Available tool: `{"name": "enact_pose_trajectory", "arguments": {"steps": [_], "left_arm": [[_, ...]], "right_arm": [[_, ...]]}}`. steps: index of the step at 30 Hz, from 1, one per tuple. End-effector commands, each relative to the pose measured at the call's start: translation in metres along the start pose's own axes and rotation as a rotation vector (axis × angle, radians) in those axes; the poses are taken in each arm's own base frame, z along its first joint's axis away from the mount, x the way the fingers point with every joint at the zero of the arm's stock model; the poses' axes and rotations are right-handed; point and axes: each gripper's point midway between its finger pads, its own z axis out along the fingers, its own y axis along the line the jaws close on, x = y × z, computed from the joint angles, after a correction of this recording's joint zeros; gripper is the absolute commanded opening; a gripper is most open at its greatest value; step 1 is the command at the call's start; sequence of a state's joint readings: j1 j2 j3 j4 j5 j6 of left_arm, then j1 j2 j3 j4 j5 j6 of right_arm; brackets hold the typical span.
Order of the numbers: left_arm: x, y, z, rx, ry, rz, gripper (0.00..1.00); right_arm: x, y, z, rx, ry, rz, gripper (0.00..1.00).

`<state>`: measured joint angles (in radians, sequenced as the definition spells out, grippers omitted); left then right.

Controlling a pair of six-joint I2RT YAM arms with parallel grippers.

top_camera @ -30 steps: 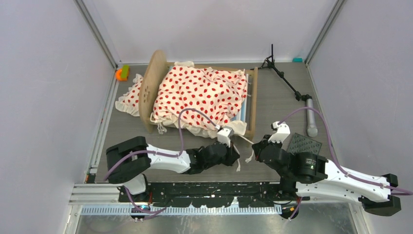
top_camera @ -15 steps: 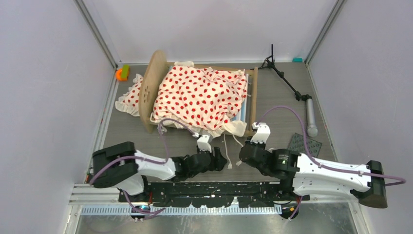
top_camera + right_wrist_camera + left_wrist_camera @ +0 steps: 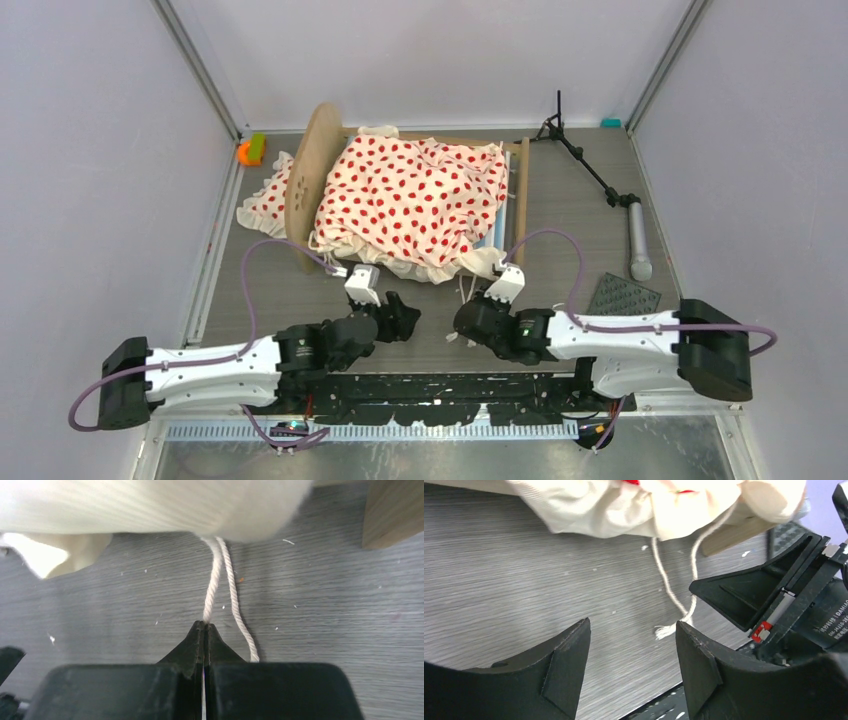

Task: Set up the pet bed
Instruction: Tie the ropes to the bed frame.

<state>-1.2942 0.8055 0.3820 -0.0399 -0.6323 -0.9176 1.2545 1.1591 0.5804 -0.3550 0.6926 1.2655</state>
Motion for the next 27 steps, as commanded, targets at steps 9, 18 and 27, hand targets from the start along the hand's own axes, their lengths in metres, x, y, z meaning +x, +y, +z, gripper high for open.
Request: {"name": "enact_pose_trajectory", "arguments": {"steps": [9, 18, 27], "left_arm": [[0.01, 0.045, -0.008, -0.128, 0.012, 0.119, 0.65], [0.016, 0.031, 0.001, -0.087, 0.035, 0.151, 0.65], [0.016, -0.002, 0.007, 0.067, 0.042, 0.228, 0.69]], "right_arm": [[-0.017, -0.028, 0.029, 0.161, -0.236, 0.145, 0.0], [-0.016, -0.051, 0.025, 0.25, -0.237, 0.051, 0.37], [-0.017, -0.022, -0.003, 0.006, -0.089, -0.148, 0.54]]}}
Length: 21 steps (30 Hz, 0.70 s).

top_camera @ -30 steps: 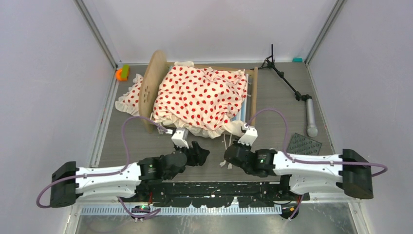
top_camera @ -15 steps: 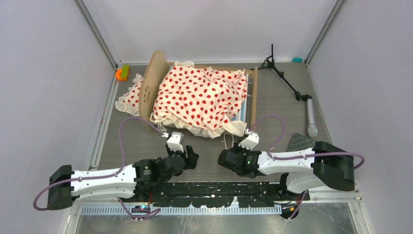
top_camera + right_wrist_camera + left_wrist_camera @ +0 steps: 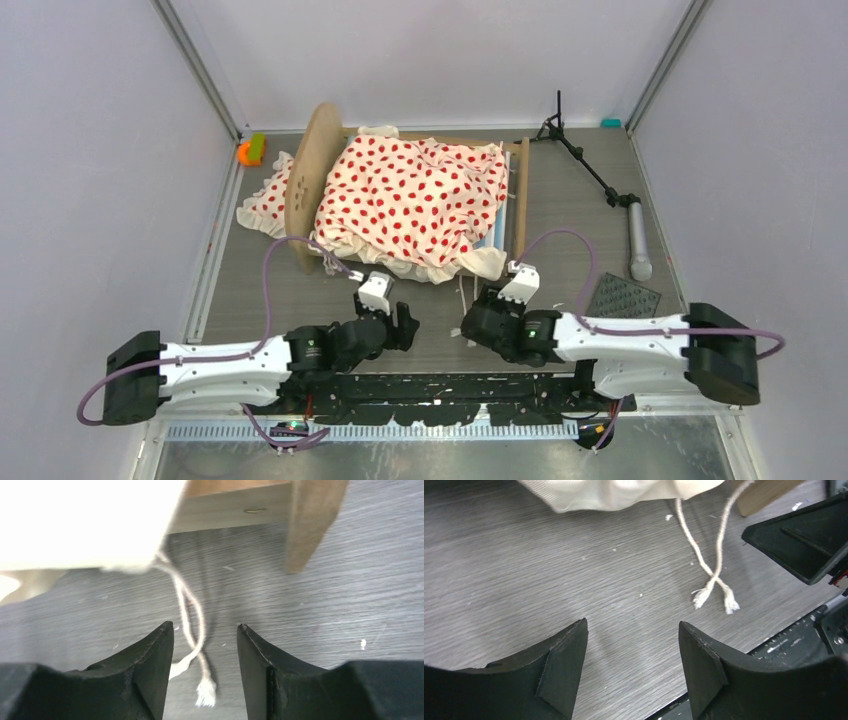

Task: Set up the pet bed
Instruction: Tie the ropes to the bed frame.

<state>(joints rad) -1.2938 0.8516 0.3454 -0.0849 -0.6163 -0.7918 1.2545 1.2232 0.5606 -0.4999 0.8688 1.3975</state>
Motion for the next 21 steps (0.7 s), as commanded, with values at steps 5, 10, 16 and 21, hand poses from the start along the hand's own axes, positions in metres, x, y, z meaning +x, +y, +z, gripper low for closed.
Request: {"name": "enact_pose_trajectory", "arguments": {"steps": [5, 10, 16, 21], "left_arm": [[-0.009, -0.067, 0.007, 0.291, -0.02, 0.141, 0.68], [0.002, -0.081, 0.029, 0.322, -0.02, 0.251, 0.69], [0.02, -0.1, 0.061, 0.336, 0.045, 0.384, 0.68], [0.025, -0.116, 0.069, 0.393, 0.045, 0.384, 0.68]], "right_arm": [[-0.011, 0.02, -0.039, -0.278, 0.098, -0.092, 0.5], [-0.017, 0.008, -0.049, -0.318, 0.106, -0.031, 0.5], [-0.005, 0.004, -0.051, -0.326, 0.158, -0.043, 0.5], [0.0, 0.001, -0.049, -0.33, 0.168, -0.036, 0.5]]}}
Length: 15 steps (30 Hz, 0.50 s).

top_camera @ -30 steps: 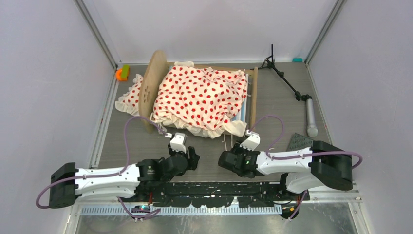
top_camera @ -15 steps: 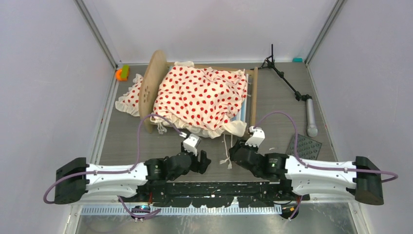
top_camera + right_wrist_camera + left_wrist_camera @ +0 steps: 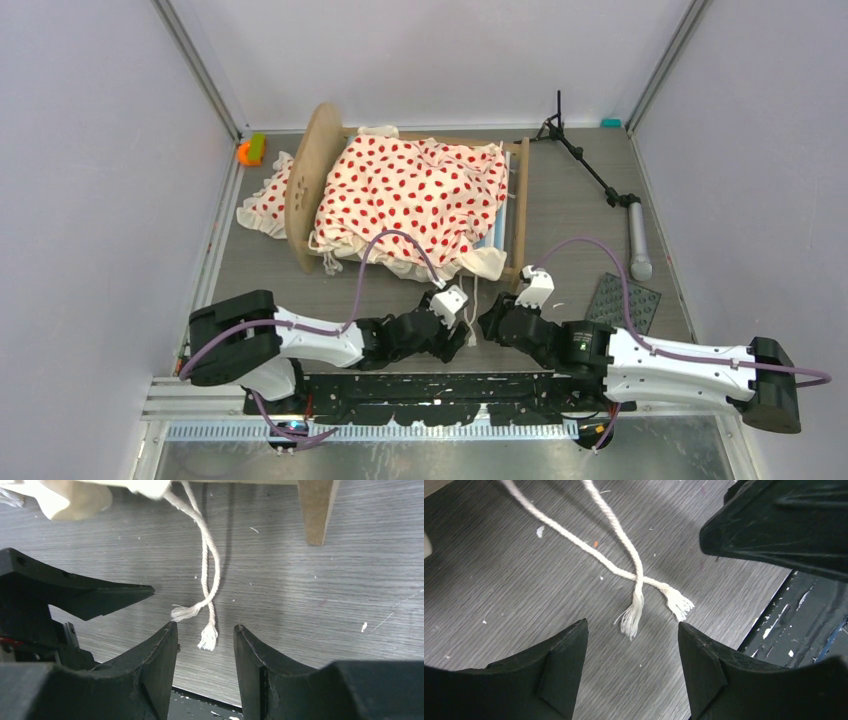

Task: Set up the pet bed
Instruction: Tie the ropes to the bed frame.

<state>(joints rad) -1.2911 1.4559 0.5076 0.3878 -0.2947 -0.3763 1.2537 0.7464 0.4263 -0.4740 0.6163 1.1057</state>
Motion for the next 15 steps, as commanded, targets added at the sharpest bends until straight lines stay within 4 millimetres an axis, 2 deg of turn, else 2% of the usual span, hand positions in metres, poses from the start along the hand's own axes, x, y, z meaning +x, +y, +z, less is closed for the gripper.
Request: {"name": "enact_pose_trajectory", "arguments": {"steps": [1, 3, 5, 11, 15], "left_arm": [[-0.034, -0.018, 0.007, 0.077, -0.113, 0.015, 0.68], [-0.031, -0.013, 0.011, 0.048, -0.095, 0.04, 0.66], [-0.025, -0.007, 0.017, 0.02, -0.067, 0.069, 0.6], [0.002, 0.002, 0.031, -0.027, 0.021, 0.109, 0.5], [0.011, 0.011, 0.035, -0.074, 0.048, 0.107, 0.33]], "right_arm": [[0.004, -0.004, 0.001, -0.002, 0.006, 0.007, 0.5], [0.003, -0.005, 0.0, -0.005, 0.002, 0.012, 0.5], [0.003, -0.006, 0.0, -0.01, -0.004, 0.018, 0.5], [0.001, -0.012, -0.004, -0.015, -0.018, 0.041, 0.5], [-0.002, -0.017, -0.006, -0.01, -0.03, 0.048, 0.5]]}}
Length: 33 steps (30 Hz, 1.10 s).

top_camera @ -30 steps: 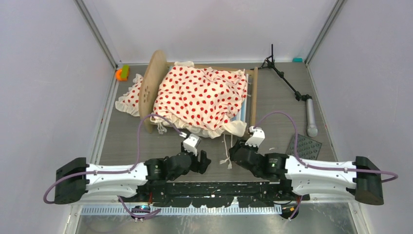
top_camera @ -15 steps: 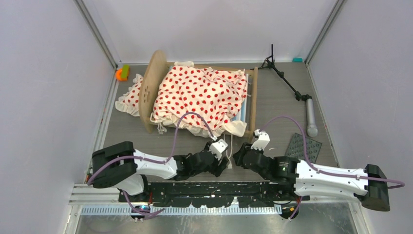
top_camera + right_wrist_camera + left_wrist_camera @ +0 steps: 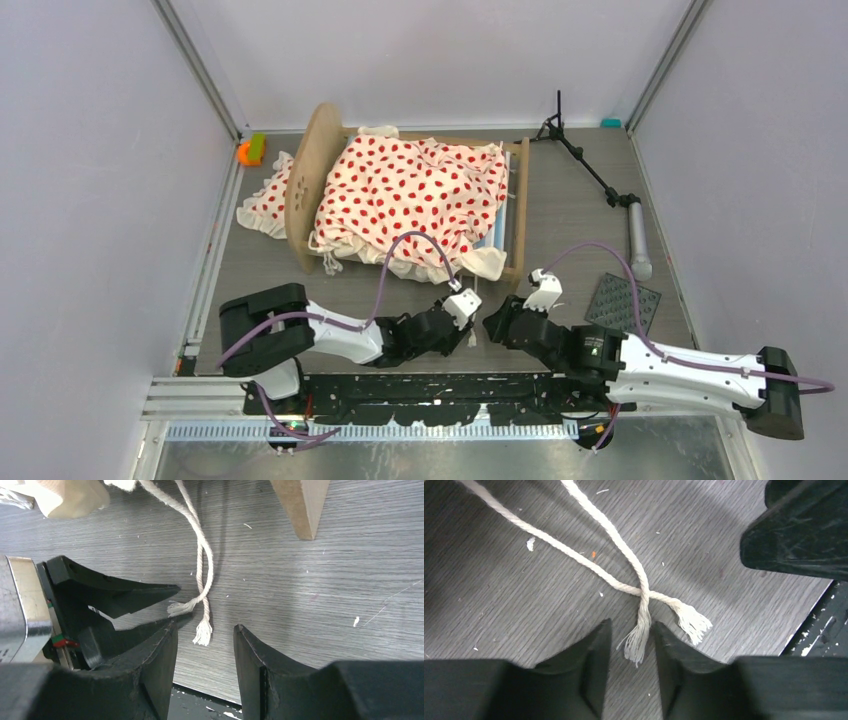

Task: Set up the pet bed
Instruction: Tie the ropes to the bed frame.

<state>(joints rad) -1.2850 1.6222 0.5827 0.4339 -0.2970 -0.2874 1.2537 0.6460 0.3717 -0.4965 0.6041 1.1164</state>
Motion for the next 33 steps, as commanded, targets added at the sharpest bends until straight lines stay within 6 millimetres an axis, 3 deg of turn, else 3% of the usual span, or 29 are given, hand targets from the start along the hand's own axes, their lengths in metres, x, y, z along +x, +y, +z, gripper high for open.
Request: {"name": "enact_pose_trajectory", "arguments": {"steps": [1, 7, 12, 21, 23, 25, 27, 30, 33], "left_arm": [[0.004, 0.011, 0.006, -0.062, 0.021, 0.01, 0.29], [0.009, 0.022, 0.004, -0.126, 0.039, 0.013, 0.0], [0.005, 0.038, -0.001, -0.192, 0.026, 0.012, 0.0], [-0.025, 0.043, 0.0, -0.179, -0.021, 0.012, 0.0], [-0.023, 0.043, 0.002, -0.177, -0.009, 0.02, 0.07], [-0.022, 0.043, 0.001, -0.175, -0.006, 0.013, 0.27], [-0.024, 0.042, -0.004, -0.168, -0.016, -0.006, 0.36], [-0.031, 0.04, -0.02, -0.141, -0.043, -0.034, 0.43], [-0.042, 0.037, -0.04, -0.096, -0.083, -0.039, 0.43]], "right_arm": [[-0.008, -0.007, -0.002, 0.013, -0.039, 0.026, 0.5], [-0.009, -0.009, -0.003, 0.008, -0.052, 0.046, 0.5], [-0.007, -0.01, -0.003, 0.011, -0.047, 0.05, 0.5], [-0.004, -0.011, -0.002, 0.015, -0.034, 0.047, 0.5], [-0.003, -0.01, -0.002, 0.01, -0.028, 0.049, 0.5], [-0.003, -0.01, -0.003, 0.002, -0.027, 0.053, 0.5], [-0.004, -0.01, -0.004, -0.004, -0.027, 0.055, 0.5], [-0.007, -0.011, -0.007, -0.008, -0.036, 0.058, 0.51], [-0.013, -0.01, -0.012, -0.012, -0.047, 0.041, 0.51]]}}
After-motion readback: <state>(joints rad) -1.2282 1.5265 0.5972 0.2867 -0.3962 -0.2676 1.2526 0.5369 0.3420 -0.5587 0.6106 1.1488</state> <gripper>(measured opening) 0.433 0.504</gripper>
